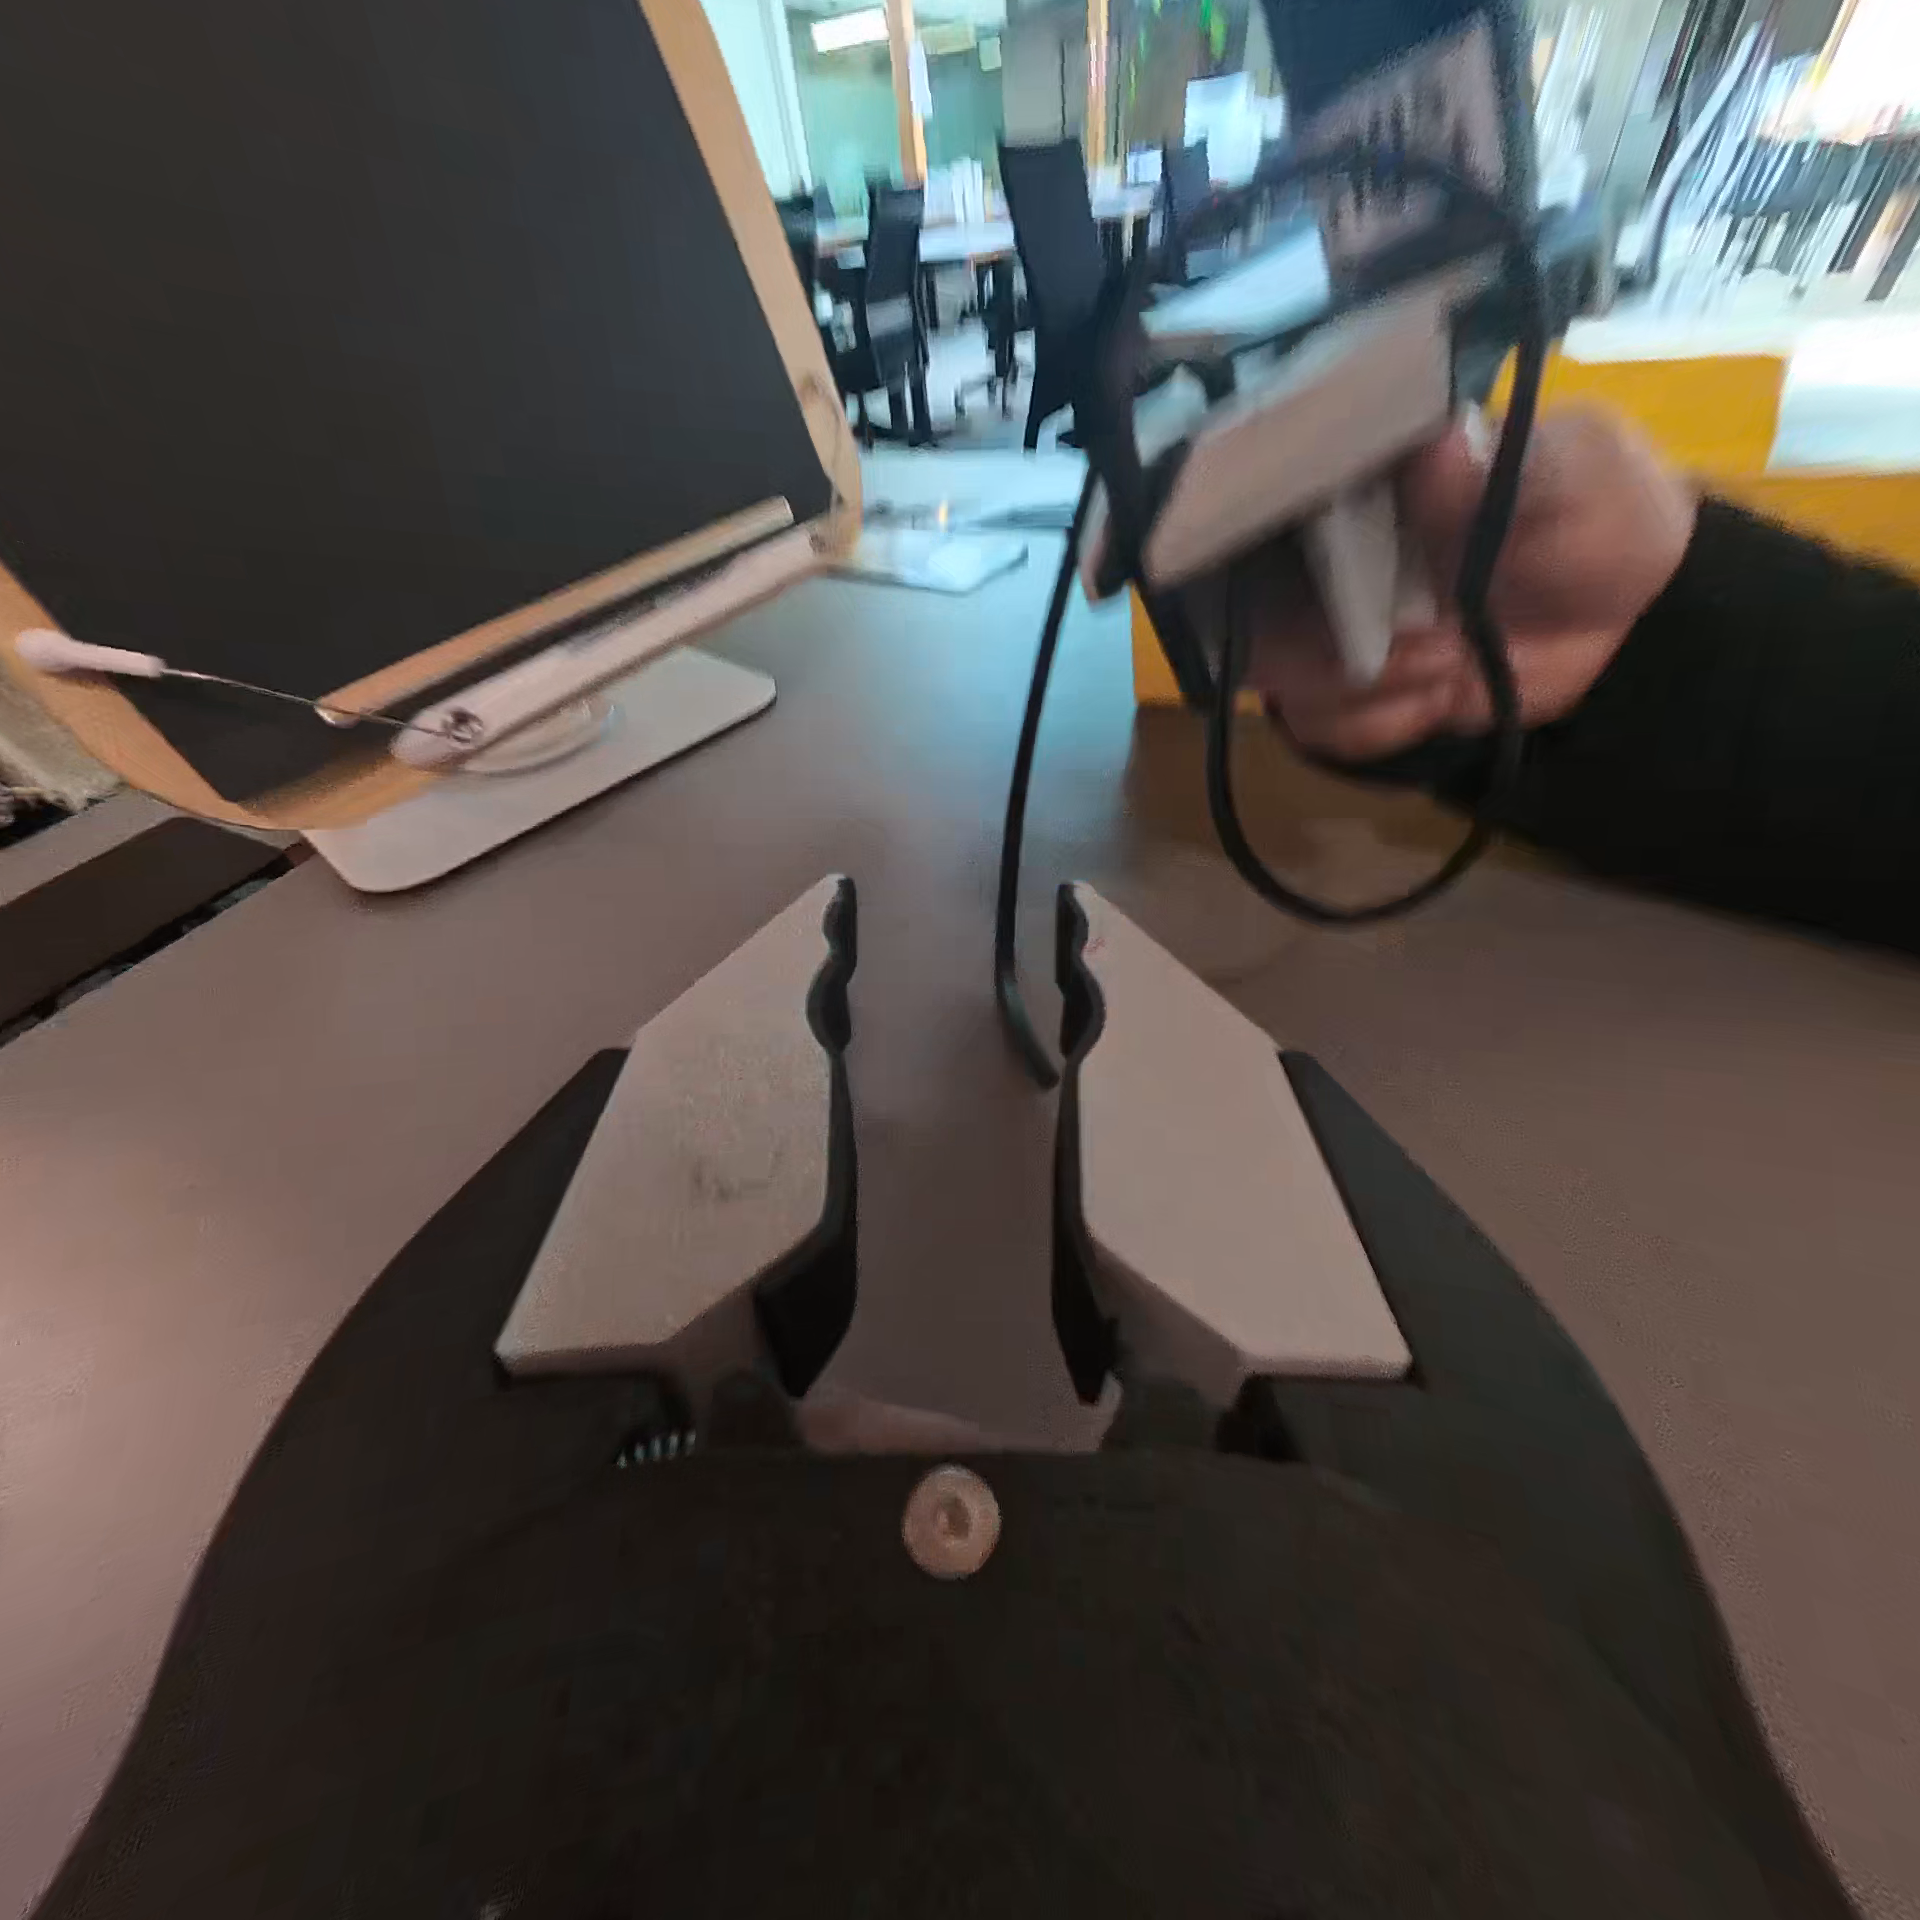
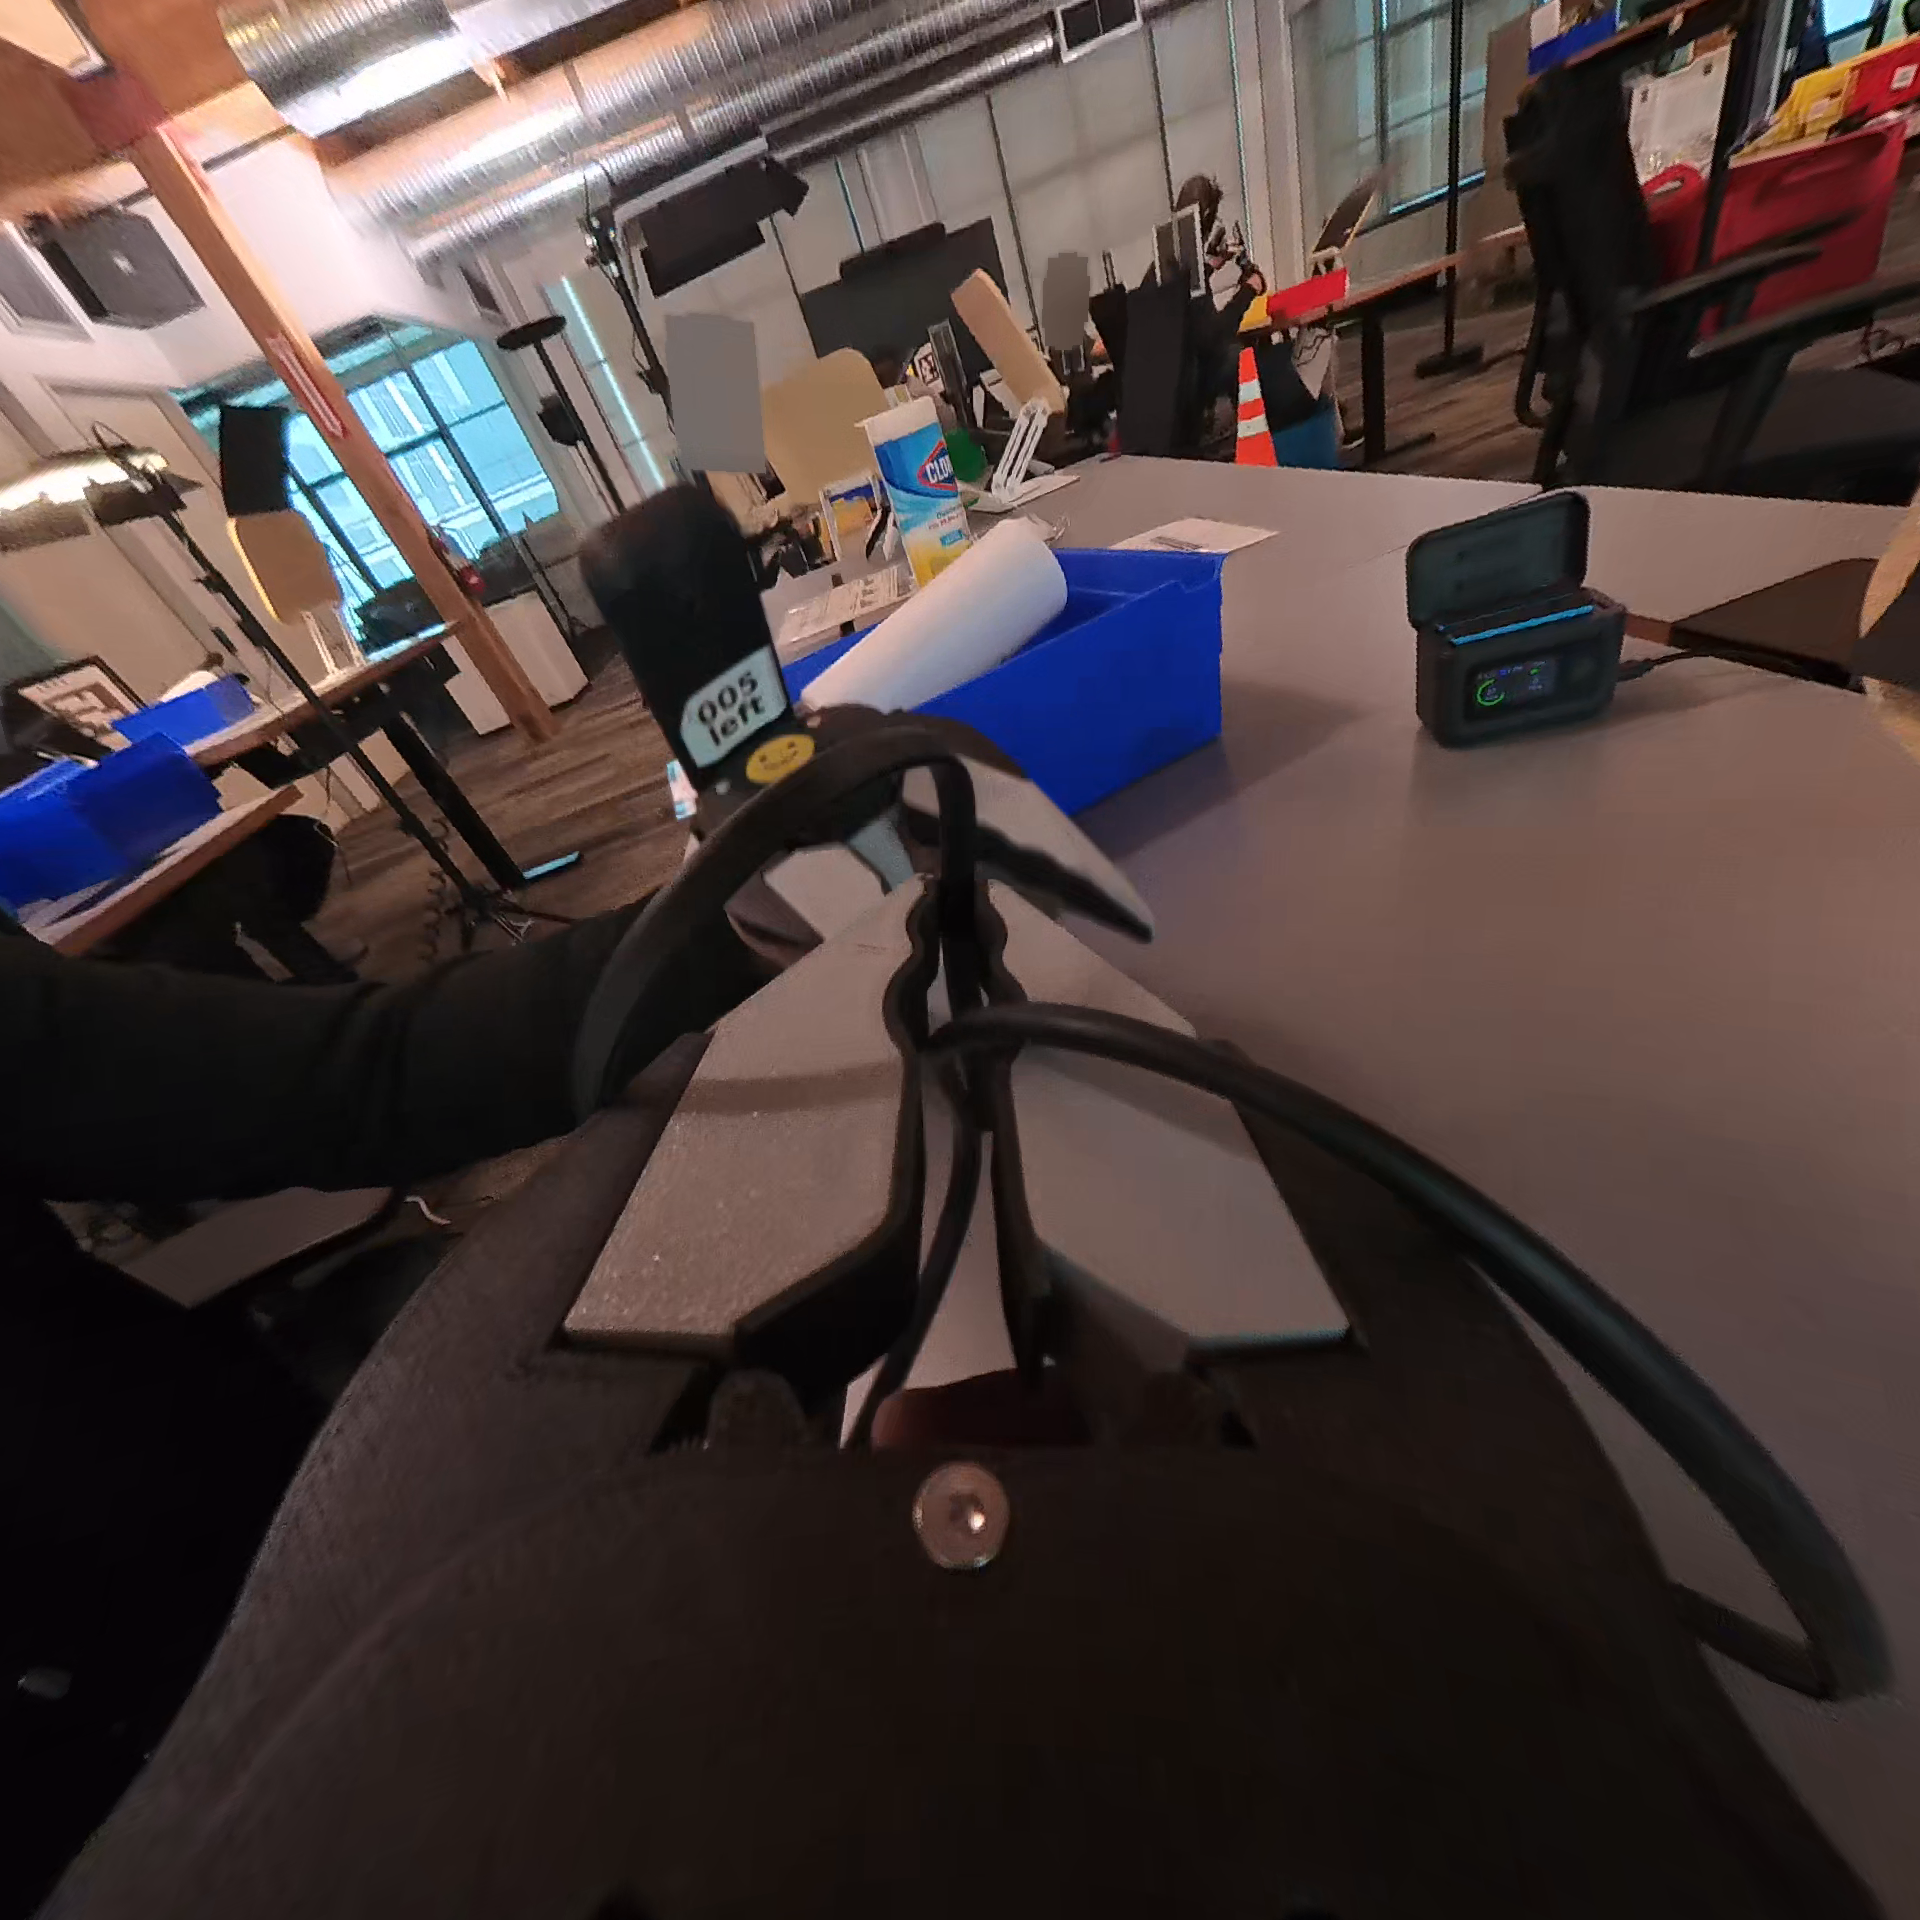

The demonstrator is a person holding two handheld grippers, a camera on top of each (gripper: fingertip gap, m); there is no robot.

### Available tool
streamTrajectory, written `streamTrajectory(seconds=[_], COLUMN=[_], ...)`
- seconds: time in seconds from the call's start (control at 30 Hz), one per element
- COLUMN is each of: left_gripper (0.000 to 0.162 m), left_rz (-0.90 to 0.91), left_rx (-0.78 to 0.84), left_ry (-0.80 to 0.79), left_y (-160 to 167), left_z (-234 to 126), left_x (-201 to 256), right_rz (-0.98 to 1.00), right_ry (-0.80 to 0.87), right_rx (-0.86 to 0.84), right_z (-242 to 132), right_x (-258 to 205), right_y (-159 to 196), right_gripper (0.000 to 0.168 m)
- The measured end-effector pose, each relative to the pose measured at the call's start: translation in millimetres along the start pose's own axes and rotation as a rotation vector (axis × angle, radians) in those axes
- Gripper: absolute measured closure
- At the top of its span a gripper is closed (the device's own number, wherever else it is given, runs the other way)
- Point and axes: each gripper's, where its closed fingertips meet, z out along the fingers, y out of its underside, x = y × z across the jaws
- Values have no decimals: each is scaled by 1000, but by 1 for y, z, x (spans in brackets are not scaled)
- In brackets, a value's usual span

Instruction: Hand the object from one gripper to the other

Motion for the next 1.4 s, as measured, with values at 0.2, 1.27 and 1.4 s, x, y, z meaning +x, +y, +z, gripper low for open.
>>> streamTrajectory(seconds=[0.2,1.27,1.4], left_gripper=[122,162,162], left_rz=[282,12,-29], left_rx=[-375,-138,-108], left_ry=[26,41,110], left_y=[65,14,7], left_z=[30,13,11], left_x=[31,10,21], right_rz=[-55,-225,-268], right_ry=[7,299,276], right_rx=[-37,-311,-352], right_z=[6,-6,-1], right_x=[-7,42,37], right_y=[4,45,54], right_gripper=[167,168,168])
